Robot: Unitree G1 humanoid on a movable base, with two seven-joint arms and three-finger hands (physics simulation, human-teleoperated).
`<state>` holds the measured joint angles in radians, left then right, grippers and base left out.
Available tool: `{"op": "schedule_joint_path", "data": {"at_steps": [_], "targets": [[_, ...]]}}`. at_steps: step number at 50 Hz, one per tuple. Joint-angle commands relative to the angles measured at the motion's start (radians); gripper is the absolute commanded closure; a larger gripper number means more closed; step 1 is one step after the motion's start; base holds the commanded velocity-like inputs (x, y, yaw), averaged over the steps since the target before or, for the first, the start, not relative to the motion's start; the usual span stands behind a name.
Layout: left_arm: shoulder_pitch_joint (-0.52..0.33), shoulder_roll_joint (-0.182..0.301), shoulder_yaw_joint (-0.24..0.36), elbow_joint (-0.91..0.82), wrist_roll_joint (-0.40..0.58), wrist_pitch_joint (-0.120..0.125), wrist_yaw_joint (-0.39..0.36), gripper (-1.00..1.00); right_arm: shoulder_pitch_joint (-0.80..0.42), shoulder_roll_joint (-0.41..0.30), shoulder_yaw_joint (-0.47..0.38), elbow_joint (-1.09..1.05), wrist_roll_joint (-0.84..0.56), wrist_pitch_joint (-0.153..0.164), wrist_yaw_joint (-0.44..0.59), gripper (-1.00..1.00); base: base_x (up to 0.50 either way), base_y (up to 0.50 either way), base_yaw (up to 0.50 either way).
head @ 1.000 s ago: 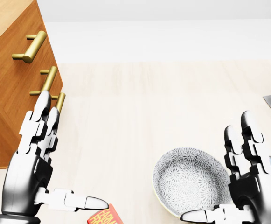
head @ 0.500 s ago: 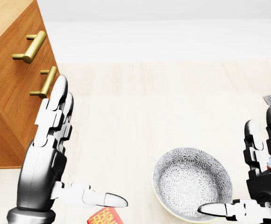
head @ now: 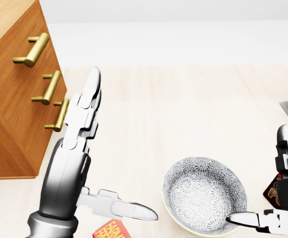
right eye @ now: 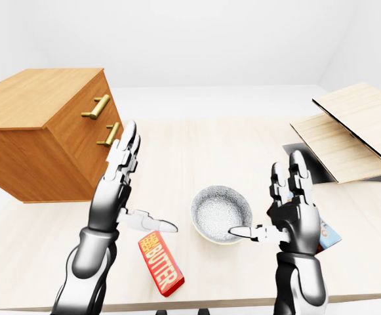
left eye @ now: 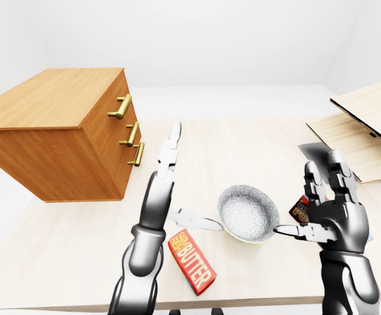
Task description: Close the top drawer of the cabinet and put the bowl on top of it.
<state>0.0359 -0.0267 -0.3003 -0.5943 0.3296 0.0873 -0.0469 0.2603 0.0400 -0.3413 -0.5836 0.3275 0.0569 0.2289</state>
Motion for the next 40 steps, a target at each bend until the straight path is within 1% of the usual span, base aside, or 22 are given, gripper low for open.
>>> {"op": "schedule_joint_path", "data": {"at_steps": [1,5,7,10,13,15,17,21,22,23,29,31,34,36,37,38,39,40], "targets": [[-0.036,-0.016,-0.037,0.022,0.054,0.000,-0.019,-1.00,-0.011,-0.002,-0.026,-0.004,0.018,0.014,0.003,-1.00,0.00,0.00,0.00],[-0.052,-0.026,-0.044,0.072,0.092,0.000,-0.009,-1.00,-0.014,-0.003,-0.025,-0.001,0.017,0.015,0.002,-1.00,0.00,0.00,0.00],[-0.071,-0.036,-0.049,0.092,0.127,0.000,0.002,-1.00,-0.012,-0.002,-0.025,-0.003,0.016,0.014,0.002,-1.00,0.00,0.00,0.00],[-0.078,-0.048,-0.062,0.093,0.158,0.000,-0.008,-1.00,-0.011,-0.003,-0.030,-0.007,0.022,0.017,0.003,-1.00,0.00,0.00,0.00],[-0.080,-0.055,-0.081,0.108,0.188,0.000,-0.008,-1.00,-0.015,-0.004,-0.034,-0.005,0.027,0.023,0.001,-1.00,0.00,0.00,0.00],[-0.081,-0.059,-0.099,0.151,0.224,0.000,0.014,-1.00,-0.015,-0.005,-0.037,-0.007,0.030,0.025,0.001,-1.00,0.00,0.00,0.00],[-0.076,-0.066,-0.113,0.171,0.251,0.000,0.017,-1.00,-0.015,-0.005,-0.039,-0.009,0.032,0.027,0.002,-1.00,0.00,0.00,0.00],[-0.075,-0.075,-0.121,0.203,0.273,0.000,0.026,-1.00,-0.015,-0.004,-0.040,-0.009,0.033,0.027,0.003,-1.00,0.00,0.00,0.00],[-0.074,-0.074,-0.144,0.243,0.329,0.000,0.072,-1.00,-0.016,-0.005,-0.041,-0.008,0.035,0.030,0.003,-1.00,0.00,0.00,0.00],[-0.071,-0.081,-0.156,0.275,0.348,0.000,0.085,-1.00,-0.015,-0.005,-0.041,-0.010,0.035,0.030,0.003,-1.00,0.00,0.00,0.00],[-0.060,-0.098,-0.174,0.334,0.386,0.000,0.091,-1.00,-0.015,-0.004,-0.043,-0.011,0.037,0.030,0.004,-1.00,0.00,0.00,0.00],[-0.055,-0.102,-0.196,0.377,0.423,0.000,0.113,-1.00,-0.016,-0.005,-0.045,-0.011,0.039,0.030,0.005,-1.00,0.00,0.00,0.00],[-0.043,-0.102,-0.216,0.426,0.457,0.000,0.124,-1.00,-0.018,-0.007,-0.051,-0.012,0.045,0.030,0.005,-1.00,0.00,0.00,0.00],[-0.034,-0.105,-0.223,0.455,0.464,0.000,0.140,-1.00,-0.017,-0.006,-0.051,-0.012,0.045,0.030,0.007,-1.00,0.00,0.00,0.00],[-0.032,-0.106,-0.228,0.480,0.477,0.000,0.161,-1.00,-0.016,-0.005,-0.051,-0.012,0.044,0.030,0.007,-1.00,0.00,0.00,0.00],[-0.032,-0.107,-0.234,0.495,0.483,0.000,0.156,-1.00,-0.016,-0.005,-0.051,-0.013,0.045,0.030,0.008,-1.00,0.00,0.00,0.00],[-0.028,-0.112,-0.238,0.510,0.488,0.000,0.173,-1.00,-0.015,-0.005,-0.052,-0.015,0.047,0.030,0.009,-1.00,0.00,0.00,0.00],[-0.025,-0.114,-0.243,0.516,0.494,0.000,0.171,-1.00,-0.014,-0.004,-0.053,-0.016,0.047,0.030,0.009,-1.00,0.00,0.00,0.00]]}}
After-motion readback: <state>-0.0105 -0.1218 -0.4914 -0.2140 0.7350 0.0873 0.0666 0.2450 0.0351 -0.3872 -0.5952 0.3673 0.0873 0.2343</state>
